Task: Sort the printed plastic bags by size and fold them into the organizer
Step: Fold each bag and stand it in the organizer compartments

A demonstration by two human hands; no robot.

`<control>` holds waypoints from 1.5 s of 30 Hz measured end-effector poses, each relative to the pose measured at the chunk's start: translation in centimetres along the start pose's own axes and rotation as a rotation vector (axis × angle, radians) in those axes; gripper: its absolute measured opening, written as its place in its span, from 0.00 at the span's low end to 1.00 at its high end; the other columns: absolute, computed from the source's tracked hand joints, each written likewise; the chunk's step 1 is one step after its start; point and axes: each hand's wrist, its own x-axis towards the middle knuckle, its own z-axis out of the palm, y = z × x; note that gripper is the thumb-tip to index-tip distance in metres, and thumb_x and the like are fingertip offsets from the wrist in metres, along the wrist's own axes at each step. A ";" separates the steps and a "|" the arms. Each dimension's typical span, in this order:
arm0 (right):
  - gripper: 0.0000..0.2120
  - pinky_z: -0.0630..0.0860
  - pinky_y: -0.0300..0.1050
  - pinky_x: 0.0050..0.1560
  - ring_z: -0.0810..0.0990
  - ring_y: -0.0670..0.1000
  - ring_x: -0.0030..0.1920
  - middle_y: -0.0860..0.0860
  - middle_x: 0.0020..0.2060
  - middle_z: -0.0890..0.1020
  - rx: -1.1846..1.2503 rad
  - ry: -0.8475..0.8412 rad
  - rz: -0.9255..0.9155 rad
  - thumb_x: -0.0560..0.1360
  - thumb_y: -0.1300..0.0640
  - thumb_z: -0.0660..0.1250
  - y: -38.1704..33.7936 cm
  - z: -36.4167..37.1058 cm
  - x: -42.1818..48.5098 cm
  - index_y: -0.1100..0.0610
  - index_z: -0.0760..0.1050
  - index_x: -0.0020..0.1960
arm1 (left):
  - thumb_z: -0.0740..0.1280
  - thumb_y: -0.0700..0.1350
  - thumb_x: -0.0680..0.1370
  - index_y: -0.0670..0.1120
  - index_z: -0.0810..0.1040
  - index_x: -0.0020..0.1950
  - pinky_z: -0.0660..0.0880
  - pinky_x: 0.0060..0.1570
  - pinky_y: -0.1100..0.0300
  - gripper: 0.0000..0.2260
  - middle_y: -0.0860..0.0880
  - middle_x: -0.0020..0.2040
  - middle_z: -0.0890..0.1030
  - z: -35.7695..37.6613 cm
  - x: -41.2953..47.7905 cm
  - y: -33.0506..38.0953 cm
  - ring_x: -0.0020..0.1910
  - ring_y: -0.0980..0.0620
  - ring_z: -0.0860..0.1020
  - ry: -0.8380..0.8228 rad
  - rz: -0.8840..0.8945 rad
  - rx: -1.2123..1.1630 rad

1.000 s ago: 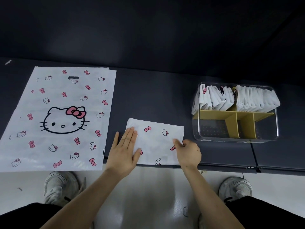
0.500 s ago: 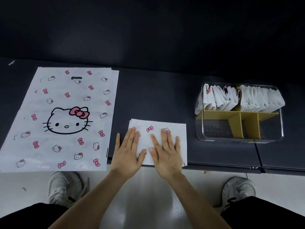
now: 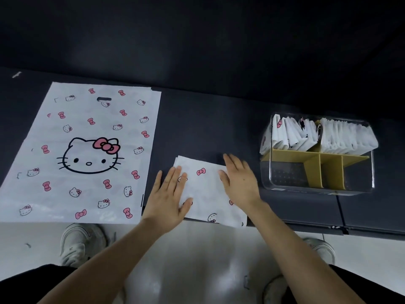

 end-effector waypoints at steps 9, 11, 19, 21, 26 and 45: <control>0.17 0.62 0.43 0.33 0.74 0.53 0.41 0.49 0.33 0.72 -0.011 -0.309 0.128 0.74 0.47 0.65 0.2 -1.3 0.9 0.56 0.66 0.33 | 0.43 0.60 0.82 0.42 0.62 0.75 0.54 0.72 0.45 0.29 0.42 0.75 0.62 -1.3 4.1 -5.3 0.75 0.46 0.59 -0.047 0.425 0.142; 0.21 0.60 0.44 0.34 0.70 0.52 0.40 0.48 0.32 0.67 -0.009 -0.308 0.120 0.75 0.48 0.65 0.3 -1.2 -0.1 0.56 0.59 0.31 | 0.47 0.61 0.81 0.44 0.63 0.74 0.52 0.72 0.44 0.29 0.44 0.75 0.63 -2.0 5.2 -5.9 0.76 0.47 0.56 -0.032 0.481 0.165; 0.15 0.64 0.41 0.33 0.66 0.51 0.32 0.54 0.29 0.69 0.944 -0.177 0.683 0.71 0.62 0.70 0.0 -0.1 -5.2 0.59 0.66 0.31 | 0.60 0.42 0.69 0.58 0.59 0.73 0.59 0.71 0.64 0.33 0.62 0.73 0.63 -3.5 -1.9 -1.2 0.74 0.60 0.58 -0.030 0.247 -0.720; 0.10 0.71 0.40 0.32 0.74 0.51 0.30 0.54 0.30 0.76 1.146 -0.174 0.815 0.72 0.65 0.70 -0.2 -0.1 -6.0 0.62 0.72 0.34 | 0.61 0.36 0.64 0.56 0.60 0.73 0.52 0.72 0.67 0.38 0.67 0.73 0.60 -2.1 -3.2 -0.5 0.74 0.61 0.56 -0.082 0.285 -0.718; 0.06 0.73 0.35 0.24 0.77 0.46 0.23 0.52 0.26 0.80 1.486 -0.361 1.026 0.74 0.68 0.67 -0.4 -1.1 -6.7 0.64 0.77 0.39 | 0.63 0.48 0.71 0.54 0.72 0.68 0.57 0.67 0.74 0.24 0.57 0.67 0.71 -0.2 -3.4 -0.4 0.68 0.58 0.67 -0.032 0.062 -0.747; 0.26 0.74 0.42 0.54 0.79 0.48 0.50 0.48 0.49 0.80 1.057 0.018 0.603 0.70 0.56 0.75 0.2 0.2 -5.2 0.52 0.69 0.64 | 0.65 0.44 0.78 0.51 0.71 0.68 0.70 0.42 0.66 0.17 0.47 0.36 0.82 -3.3 -0.4 1.7 0.43 0.51 0.79 -0.014 -0.568 -0.976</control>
